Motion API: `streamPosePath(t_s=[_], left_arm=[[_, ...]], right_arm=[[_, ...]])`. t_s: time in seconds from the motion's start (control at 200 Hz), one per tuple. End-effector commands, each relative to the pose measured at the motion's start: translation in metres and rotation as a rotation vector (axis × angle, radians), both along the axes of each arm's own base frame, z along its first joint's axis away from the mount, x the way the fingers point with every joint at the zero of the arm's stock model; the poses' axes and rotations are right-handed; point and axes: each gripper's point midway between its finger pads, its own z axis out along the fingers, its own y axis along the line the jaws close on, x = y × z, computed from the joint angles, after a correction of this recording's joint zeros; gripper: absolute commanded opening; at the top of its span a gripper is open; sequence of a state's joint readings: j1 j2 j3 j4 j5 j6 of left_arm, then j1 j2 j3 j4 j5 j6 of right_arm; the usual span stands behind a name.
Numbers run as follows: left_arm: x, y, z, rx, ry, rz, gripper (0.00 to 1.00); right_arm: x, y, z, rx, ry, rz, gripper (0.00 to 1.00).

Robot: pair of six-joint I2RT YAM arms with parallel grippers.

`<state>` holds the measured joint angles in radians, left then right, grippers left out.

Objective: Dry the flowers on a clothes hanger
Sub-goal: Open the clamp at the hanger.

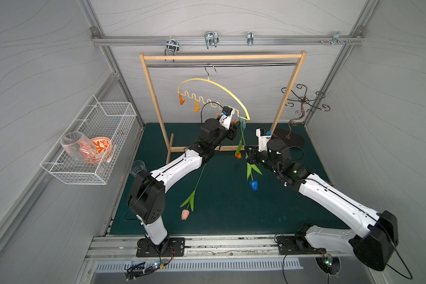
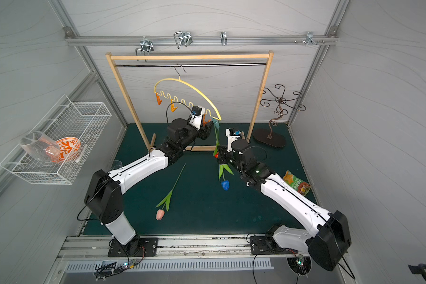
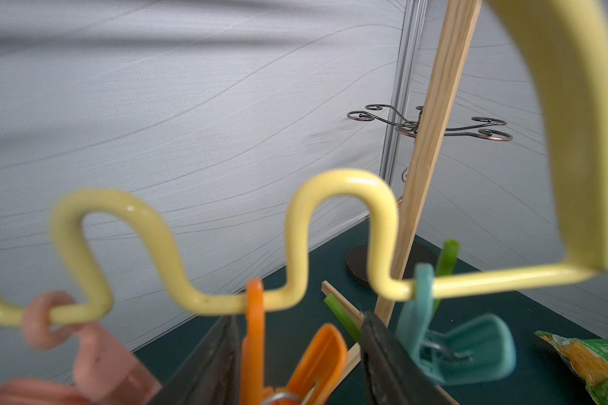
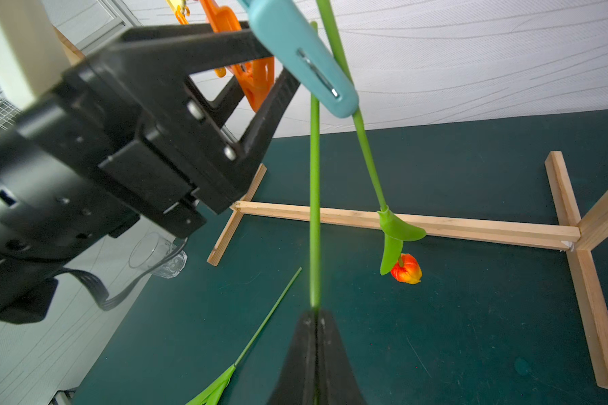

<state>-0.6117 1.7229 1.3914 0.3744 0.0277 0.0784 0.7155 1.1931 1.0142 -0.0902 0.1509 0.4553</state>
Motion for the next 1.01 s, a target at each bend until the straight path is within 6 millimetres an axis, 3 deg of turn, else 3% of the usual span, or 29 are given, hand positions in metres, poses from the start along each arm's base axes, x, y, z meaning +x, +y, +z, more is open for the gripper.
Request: streamPosePath(t_s=[0.0, 0.25, 0.505, 1.0], left_arm=[[0.003, -0.003, 0.029, -0.026, -0.073, 0.011, 0.56], [0.0, 0.003, 0.036, -0.037, -0.087, 0.026, 0.53], [-0.001, 0.004, 0.042, -0.043, -0.08, 0.033, 0.38], [-0.004, 0.008, 0.055, -0.083, -0.081, 0.037, 0.46]], right_arm=[[0.0, -0.001, 0.015, 0.02, -0.025, 0.003, 0.0], [0.0, 0.0, 0.014, 0.018, -0.024, 0.006, 0.0], [-0.001, 0.002, 0.011, 0.023, -0.015, 0.015, 0.0], [-0.002, 0.003, 0.01, 0.023, -0.011, 0.026, 0.0]])
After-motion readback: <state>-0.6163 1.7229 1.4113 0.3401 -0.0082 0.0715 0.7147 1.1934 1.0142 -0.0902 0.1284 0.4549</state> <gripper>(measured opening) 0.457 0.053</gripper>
